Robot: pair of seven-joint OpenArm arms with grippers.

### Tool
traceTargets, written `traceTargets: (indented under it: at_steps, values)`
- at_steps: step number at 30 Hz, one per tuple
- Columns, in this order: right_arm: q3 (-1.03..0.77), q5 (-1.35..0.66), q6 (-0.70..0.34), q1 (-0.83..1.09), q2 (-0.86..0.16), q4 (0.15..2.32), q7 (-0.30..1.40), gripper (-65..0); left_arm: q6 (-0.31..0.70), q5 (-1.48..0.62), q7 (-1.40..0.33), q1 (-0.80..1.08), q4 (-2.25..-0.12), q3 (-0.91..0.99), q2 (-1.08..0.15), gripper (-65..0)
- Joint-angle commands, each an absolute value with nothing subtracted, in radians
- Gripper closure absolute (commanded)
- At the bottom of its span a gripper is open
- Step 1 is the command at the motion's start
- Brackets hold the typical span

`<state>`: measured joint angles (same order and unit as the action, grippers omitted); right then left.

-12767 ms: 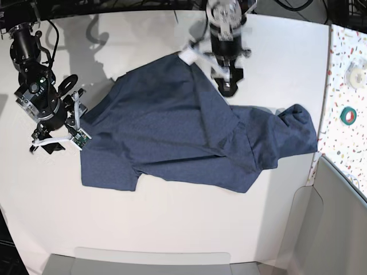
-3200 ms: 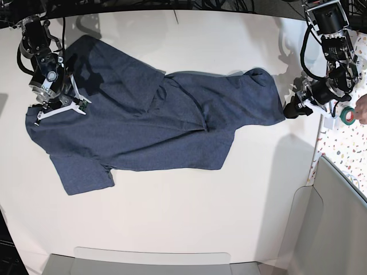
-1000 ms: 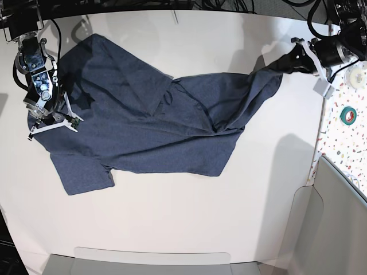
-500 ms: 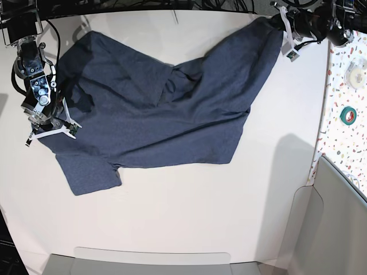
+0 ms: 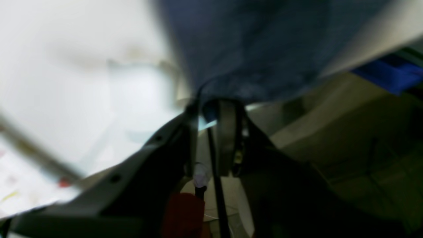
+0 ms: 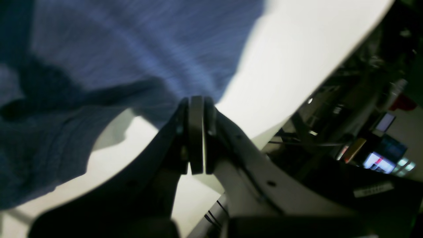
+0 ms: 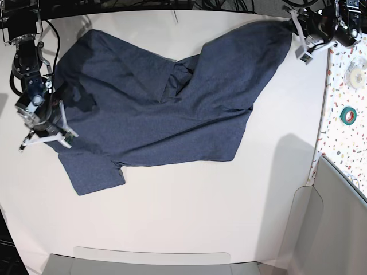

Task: Layout the t-shirt on the table in an organized manner, then fold the t-shirt properly
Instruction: 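Pull the held sleeve away from the right gripper to stretch the shirt, then drag the shirt with both grippers to spread it flat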

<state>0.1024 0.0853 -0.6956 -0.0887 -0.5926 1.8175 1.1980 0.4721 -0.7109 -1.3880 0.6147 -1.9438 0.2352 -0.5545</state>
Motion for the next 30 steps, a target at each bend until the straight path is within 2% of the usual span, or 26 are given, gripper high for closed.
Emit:
traceTargets:
  at_steps: [1,3,8,11,14,18,20,23,25,27,28,30]
  values:
    - [0.053,0.099,-0.698,-0.088,-0.598,1.865,1.201,0.0,0.472,-0.722,-1.396,0.610,-1.957,0.257,-0.568,-13.1]
    - [-0.025,0.099,-0.698,-0.070,-0.581,1.922,1.214,-3.7,0.472,-0.722,-1.396,0.588,-1.957,0.286,-0.568,-14.4]
    - [-0.105,0.099,-0.698,-0.065,-0.509,2.035,1.279,-20.6,0.472,-0.725,-1.396,0.578,-1.957,0.371,-0.570,-17.4]
    - [-0.105,0.097,-0.698,-0.058,-0.479,2.043,1.287,-24.7,0.472,-0.725,-1.396,0.564,-1.957,0.407,-0.570,-17.6]
    - [-0.105,0.062,-0.698,-0.028,-0.444,2.046,1.287,-24.7,0.472,-0.727,-1.396,0.549,-1.957,0.455,-0.570,-17.5]
    - [-0.107,-0.108,-0.698,0.022,-0.415,2.046,1.288,-24.7,0.476,-0.728,-1.396,0.515,-1.957,0.553,-0.562,-16.8]
    - [-0.107,-0.197,-0.698,0.054,-0.398,2.046,1.288,-24.7,0.476,-0.728,-1.396,0.476,-1.957,0.575,-0.550,-13.8]
    - [-0.107,-0.297,-0.698,0.102,-0.374,2.045,1.313,-24.2,0.476,-0.728,-1.396,0.427,-1.957,0.576,-0.495,-5.3]
    - [-0.107,-0.341,-0.698,0.120,-0.355,2.045,1.369,-17.4,0.476,-0.728,-1.396,0.398,-1.957,0.568,-0.444,-0.2]
    - [-0.107,-0.367,-0.698,0.142,-0.352,2.045,1.396,-3.4,0.476,-0.728,-1.396,0.371,-1.957,0.556,-0.394,-0.1]
    - [-0.107,-0.377,-0.698,0.154,-0.354,2.045,1.396,0.0,0.476,-0.728,-1.396,0.357,-1.957,0.544,-0.378,-0.4]
    - [-0.107,-0.389,-0.698,0.180,-0.363,2.045,1.396,0.0,0.476,-0.728,-1.396,0.334,-1.957,0.526,-0.348,-0.6]
